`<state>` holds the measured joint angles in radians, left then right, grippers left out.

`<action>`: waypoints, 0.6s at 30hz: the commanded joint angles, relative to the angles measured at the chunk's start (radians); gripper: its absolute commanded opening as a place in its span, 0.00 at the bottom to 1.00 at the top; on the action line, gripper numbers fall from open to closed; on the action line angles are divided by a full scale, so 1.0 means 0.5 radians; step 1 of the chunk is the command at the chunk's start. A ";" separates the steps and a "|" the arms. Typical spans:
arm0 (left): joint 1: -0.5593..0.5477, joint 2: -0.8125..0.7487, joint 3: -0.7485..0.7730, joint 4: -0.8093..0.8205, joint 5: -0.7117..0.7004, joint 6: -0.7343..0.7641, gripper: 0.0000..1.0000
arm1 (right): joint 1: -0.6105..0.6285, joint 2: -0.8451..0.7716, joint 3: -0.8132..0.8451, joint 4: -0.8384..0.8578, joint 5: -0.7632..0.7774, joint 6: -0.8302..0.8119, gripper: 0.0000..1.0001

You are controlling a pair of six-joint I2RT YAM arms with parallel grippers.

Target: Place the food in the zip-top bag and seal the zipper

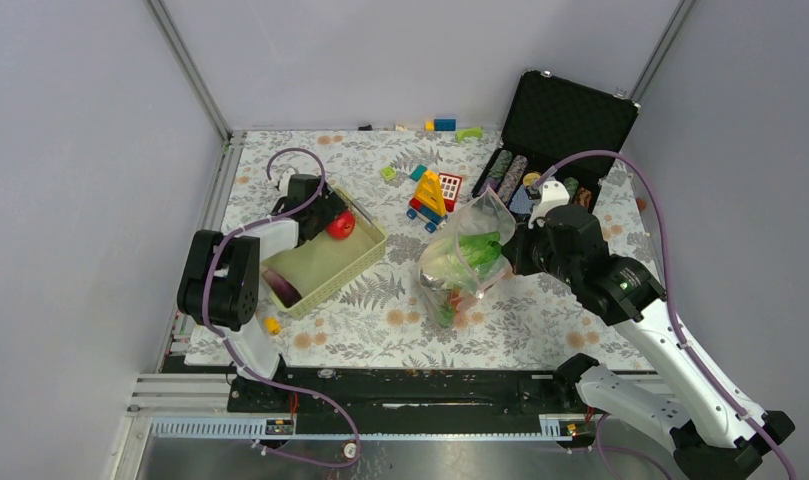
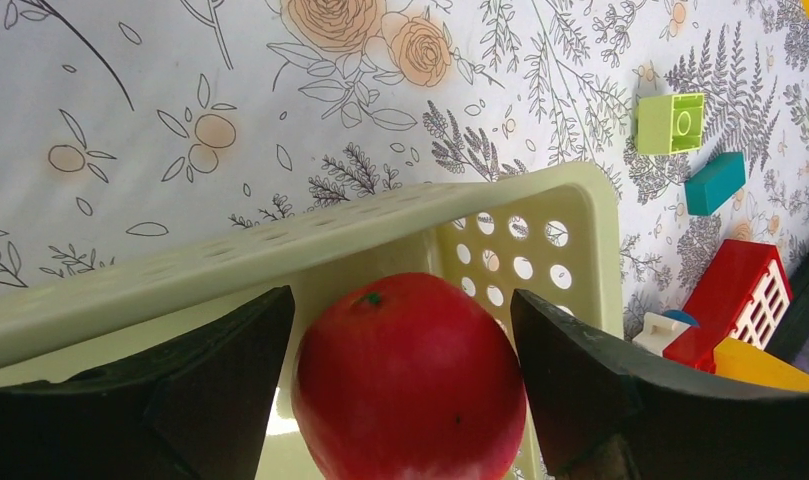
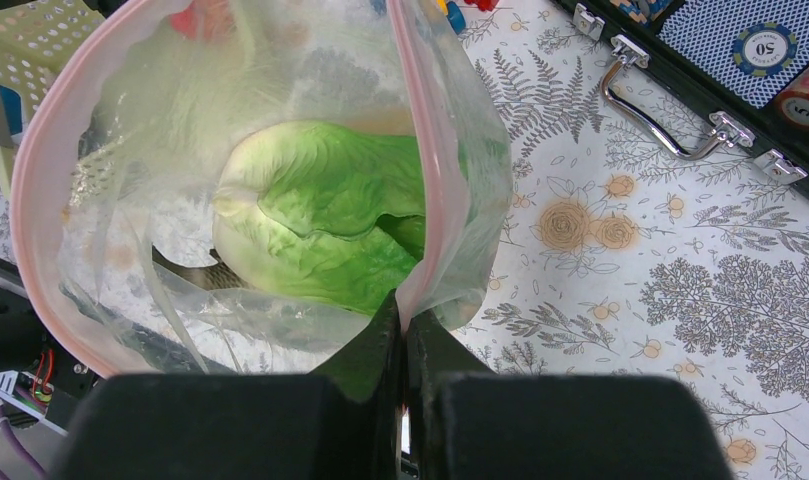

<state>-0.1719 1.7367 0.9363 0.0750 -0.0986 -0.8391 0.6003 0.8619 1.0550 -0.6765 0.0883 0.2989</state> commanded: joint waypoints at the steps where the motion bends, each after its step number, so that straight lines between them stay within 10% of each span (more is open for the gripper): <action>1: 0.009 -0.023 0.038 0.056 0.040 0.004 0.78 | 0.005 -0.019 0.004 0.082 0.021 -0.026 0.00; 18: 0.009 -0.193 -0.154 0.043 0.299 0.054 0.78 | 0.005 -0.035 0.001 0.081 0.021 -0.001 0.00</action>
<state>-0.1719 1.7081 0.8818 0.0708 -0.0097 -0.8352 0.6003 0.8593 1.0550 -0.6750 0.0883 0.2996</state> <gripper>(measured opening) 0.772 0.022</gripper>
